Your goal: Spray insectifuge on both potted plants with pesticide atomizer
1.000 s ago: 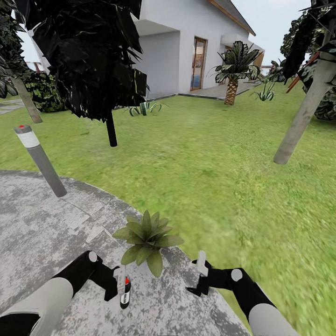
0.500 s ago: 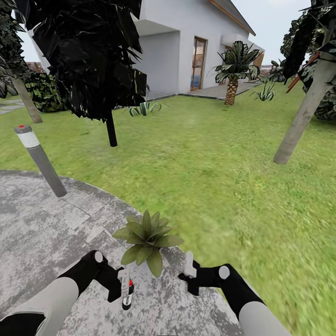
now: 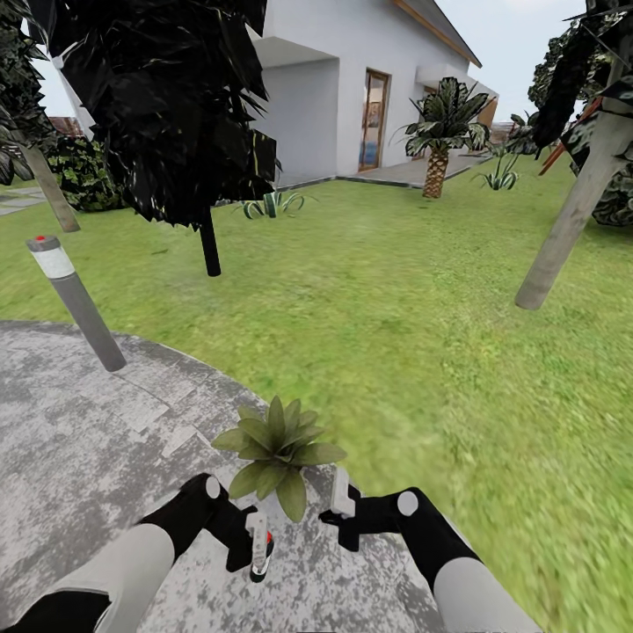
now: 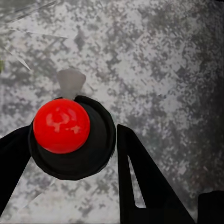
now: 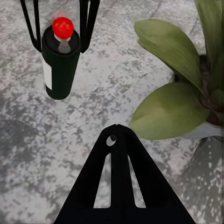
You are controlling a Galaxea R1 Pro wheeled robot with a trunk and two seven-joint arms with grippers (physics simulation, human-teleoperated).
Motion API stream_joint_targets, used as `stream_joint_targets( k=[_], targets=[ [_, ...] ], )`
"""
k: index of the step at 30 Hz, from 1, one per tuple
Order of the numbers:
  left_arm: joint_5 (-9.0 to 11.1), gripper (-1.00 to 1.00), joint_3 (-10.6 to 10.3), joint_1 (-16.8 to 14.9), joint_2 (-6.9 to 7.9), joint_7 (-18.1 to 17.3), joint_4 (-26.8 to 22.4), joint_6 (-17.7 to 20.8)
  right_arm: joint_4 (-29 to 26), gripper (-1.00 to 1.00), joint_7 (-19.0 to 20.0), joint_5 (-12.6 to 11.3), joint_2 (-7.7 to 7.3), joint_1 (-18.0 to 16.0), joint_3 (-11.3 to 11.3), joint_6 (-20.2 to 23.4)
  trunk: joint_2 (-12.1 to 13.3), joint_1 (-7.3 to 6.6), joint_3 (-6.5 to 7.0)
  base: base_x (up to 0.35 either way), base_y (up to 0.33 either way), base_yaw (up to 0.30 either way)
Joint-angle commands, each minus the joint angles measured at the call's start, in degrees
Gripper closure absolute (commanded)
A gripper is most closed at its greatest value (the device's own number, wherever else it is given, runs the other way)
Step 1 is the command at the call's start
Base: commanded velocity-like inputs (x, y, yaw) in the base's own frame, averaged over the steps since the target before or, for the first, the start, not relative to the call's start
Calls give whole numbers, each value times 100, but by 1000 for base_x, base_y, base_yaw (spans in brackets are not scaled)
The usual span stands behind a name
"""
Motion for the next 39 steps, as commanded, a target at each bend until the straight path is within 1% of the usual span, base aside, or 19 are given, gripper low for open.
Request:
stream_joint_targets(
  k=[1, 7, 9, 11, 15, 19, 25, 32, 36, 39],
  targets=[
    [-42, 100, 0, 4, -1, 14, -6, -59, -2, 100, 32, 43, 10, -14, -48, -25, -2, -1, -5, 0, 0, 0],
    [16, 100, 31, 2, -31, 48, -11, -62, 2, 100, 34, 42, 10, -43, -48, -25, -2, -1, -5, 0, 0, 0],
    [29, 100, 34, -6, -98, 55, -13, -65, 3, 100, 34, 43, 10, -45, -48, -25, -2, -1, -5, 0, 0, 0],
    [34, 100, 35, -17, -198, 70, -19, -67, -2, 100, 34, 43, 10, -44, -48, -25, -2, -1, -5, 0, 0, 0],
    [43, 100, 42, -22, -321, 215, -15, -68, -5, 100, 34, 43, 10, -48, -48, -25, -2, -1, -5, 0, 0, 0],
    [51, 100, 52, -25, -431, 242, -14, -68, -6, 100, 34, 43, 10, -50, -48, -25, -2, -1, -5, 0, 0, 0],
    [53, 100, 52, -31, -538, 290, -21, -68, -6, 100, 34, 43, 10, -50, -48, -25, -2, -1, -5, 0, 0, 0],
    [61, 100, 54, -36, -601, 390, -23, -61, -6, 100, 34, 43, 10, -50, -48, -25, -2, -1, -5, 0, 0, 0],
    [62, 100, 76, 4, -632, 682, -160, -65, -6, 100, 34, 43, 10, -52, -48, -25, -2, -1, -5, 0, 0, 0],
    [62, 100, 78, 12, -634, 742, -183, -63, -6, 100, 34, 43, 10, -55, -48, -25, -2, -1, -5, 0, 0, 0]
  ],
)
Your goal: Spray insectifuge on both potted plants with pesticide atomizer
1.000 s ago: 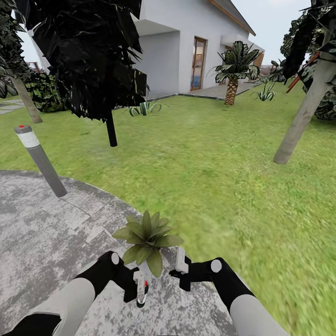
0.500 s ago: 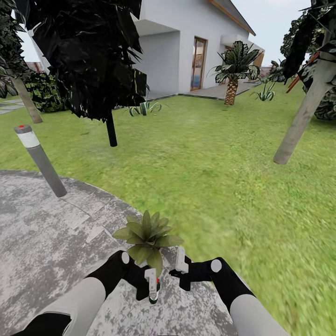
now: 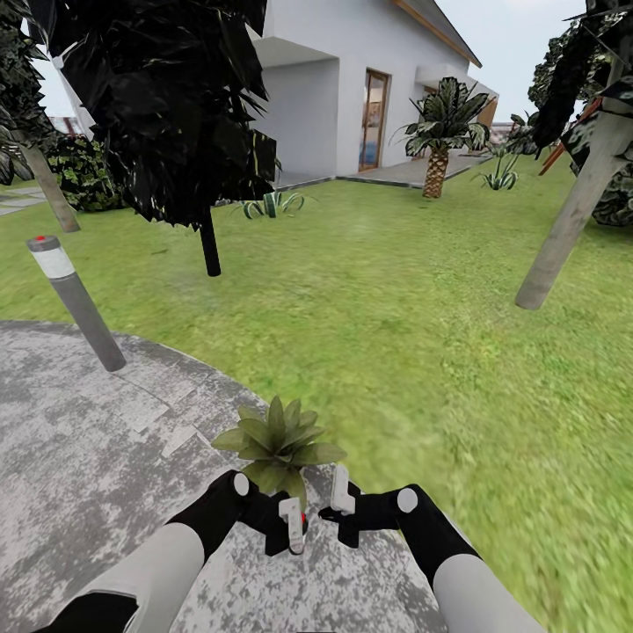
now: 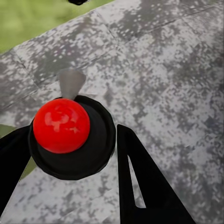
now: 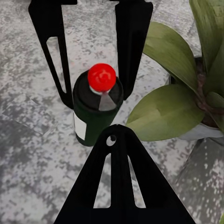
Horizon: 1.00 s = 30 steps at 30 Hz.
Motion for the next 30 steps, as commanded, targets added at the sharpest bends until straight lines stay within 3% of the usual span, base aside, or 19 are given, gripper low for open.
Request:
stream_joint_targets(
  k=[1, 15, 19, 27, 30],
  targets=[
    [-53, 100, 3, -1, -1, 0, -10, -58, -6, 100, 31, 42, 10, -6, -48, -24, -2, -1, -5, 0, 0, 0],
    [-32, 100, 15, 18, -63, 12, -12, -63, -6, 100, 31, 42, 10, -16, -48, -24, -2, -1, -5, 0, 0, 0],
    [209, 100, 5, 18, -92, 13, -12, -63, -6, 100, 31, 42, 10, -16, -48, -24, -2, -1, -5, 0, 0, 0],
    [278, 100, 3, 26, -98, 13, -6, -63, -6, 100, 31, 42, 10, -16, -48, -24, -2, -1, -5, 0, 0, 0],
    [435, 100, 3, 27, -99, 13, 2, -63, -6, 100, 31, 42, 10, -16, -48, -24, -2, -1, -5, 0, 0, 0]
  ],
)
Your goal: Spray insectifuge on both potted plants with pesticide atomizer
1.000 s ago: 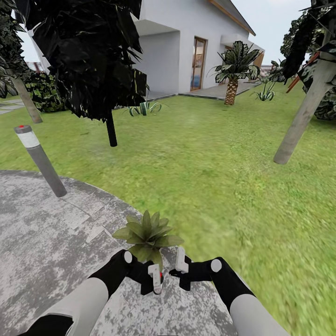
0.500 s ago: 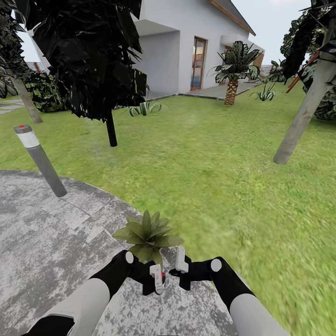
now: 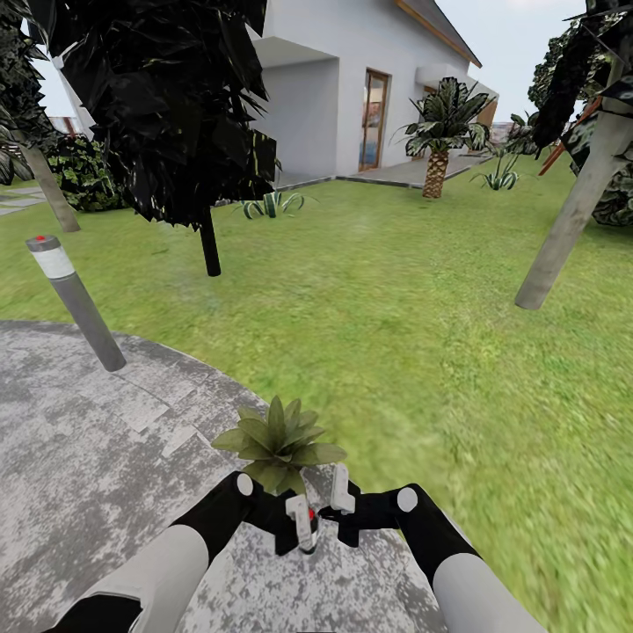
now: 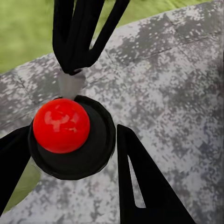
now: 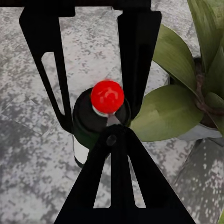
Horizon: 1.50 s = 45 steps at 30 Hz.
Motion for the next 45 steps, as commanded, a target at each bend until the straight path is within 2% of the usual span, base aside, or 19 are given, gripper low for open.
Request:
stream_joint_targets(
  k=[1, 5, 13, 17, 19, 25, 26, 32, 34, 35, 37, 38, 39, 40, 41, 42, 43, 44, 45],
  targets=[
    [-22, 100, 4, -1, -1, -6, -1, -59, -6, 100, 31, 42, 10, -4, -48, -24, -2, -1, -5, 0, 0, 0],
    [51, 100, 4, 2, -1, -6, 24, -61, -7, 100, 31, 42, 10, -4, -48, -24, -2, -1, -5, 0, 0, 0],
    [64, 100, 4, 4, 1, -4, 67, -68, -6, 100, 31, 42, 10, -4, -48, -24, -2, -1, -5, 0, 0, 0],
    [47, 100, -11, 0, 80, 97, 73, -66, -6, 100, 31, 42, 10, -4, -48, -24, -2, -1, -5, 0, 0, 0],
    [14, 100, -19, 5, 234, 122, 71, -61, -6, 100, 31, 42, 10, -4, -48, -24, -2, -1, -5, 0, 0, 0],
    [-30, 100, -35, 21, 1124, 110, 66, -113, -6, 100, 31, 42, 10, -4, -48, -24, -2, -1, -5, 0, 0, 0],
    [-34, 100, -40, 22, 1215, 103, 69, -122, -6, -100, 31, 42, 10, -5, -48, -24, -2, -1, -5, 0, 0, 0],
    [-20, 100, -41, 74, 1878, 126, 9, -152, 18, -100, -46, 63, 10, -4, -59, -35, -2, -1, -5, 0, 0, 0],
    [45, 100, 69, 82, 2078, 239, -3, -143, 35, -100, -376, 68, 10, -4, -68, -47, -2, -1, -5, 0, 0, 0],
    [134, 100, 287, 84, 2138, 412, -8, -140, 63, -100, -702, 65, 10, 4, -93, -49, -2, -1, -5, 0, 0, 0],
    [405, 100, 896, 86, 2177, 828, 18, -130, 244, -100, -1211, 41, -290, 20, -239, -54, -2, -1, -5, 0, 0, 0],
    [656, 100, 1506, 86, 2183, 1166, 48, -127, 452, -100, -1409, -54, -546, 30, -564, -57, -2, -1, -5, 0, 0, 0],
    [792, 100, 1930, 86, 2182, 1350, 61, -128, 597, -100, -1503, -188, -722, 58, -1020, -62, -2, -1, -5, 0, 0, 0],
    [847, 100, 2189, 86, 2178, 1428, 66, -125, 677, -100, -1563, -266, -879, 109, -1460, -64, -2, -1, -5, 0, 0, 0],
    [891, 100, 2495, 87, 2170, 1503, 69, -111, 766, -100, -1622, -334, -1087, 205, -2085, -68, -2, -1, -5, 0, 0, 0],
    [910, 100, 2662, 87, 2162, 1538, 71, -100, 812, -100, -1644, -360, -1208, 280, -2474, -73, -2, -1, -5, 0, 0, 0],
    [928, 100, 2876, 87, 2146, 1596, 80, -84, 855, -100, -1665, -383, -1367, 407, -2985, -84, -2, -1, -5, 0, 0, 0],
    [940, 100, 3002, 87, 2134, 1664, 99, -66, 868, -100, -1678, -394, -1450, 499, -3282, -89, -2, -1, -5, 0, 0, 0],
    [951, 100, 3154, 87, 2116, 1813, 165, 9, 879, -100, -1692, -404, -1534, 629, -3686, -106, -2, -1, -5, 0, 0, 0]
  ],
)
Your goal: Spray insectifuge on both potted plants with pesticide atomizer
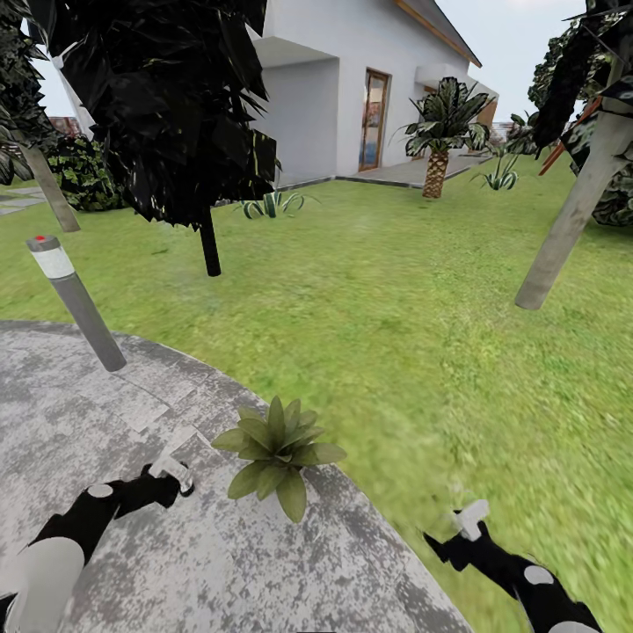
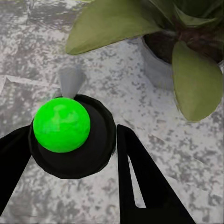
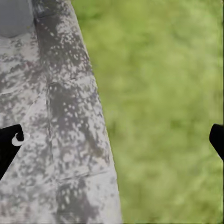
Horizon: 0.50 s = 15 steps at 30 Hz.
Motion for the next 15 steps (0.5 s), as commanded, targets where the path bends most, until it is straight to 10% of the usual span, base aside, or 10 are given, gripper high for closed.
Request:
stream_joint_targets(
  k=[1, 4, 6, 10, 15],
  targets=[
    [-46, 100, 124, -7, -26, 101, 94, 93, 2, -100, -19, 35, -32, 88, -348, -56, -2, -1, -4, 0, 0, 0],
    [-46, 100, 231, -16, -99, 462, 388, 1059, 49, -100, -1075, 35, -47, 414, -1565, -108, -2, -1, -4, 0, 0, 0],
    [-55, 100, 220, -32, -153, 479, 427, 1551, 275, -100, -1902, 28, -16, 564, -1991, -263, -2, -1, -4, 0, 0, 0],
    [-91, 100, 171, -76, -291, 489, 436, 2502, 618, -100, -3462, 35, 23, 652, -2202, -660, -2, -1, -4, 0, 0, 0],
    [-119, 100, -249, -217, -312, 220, 360, 3672, 1109, -100, -4190, 37, 27, 659, -2217, -695, -2, -1, -4, 0, 0, 0]
  ],
)
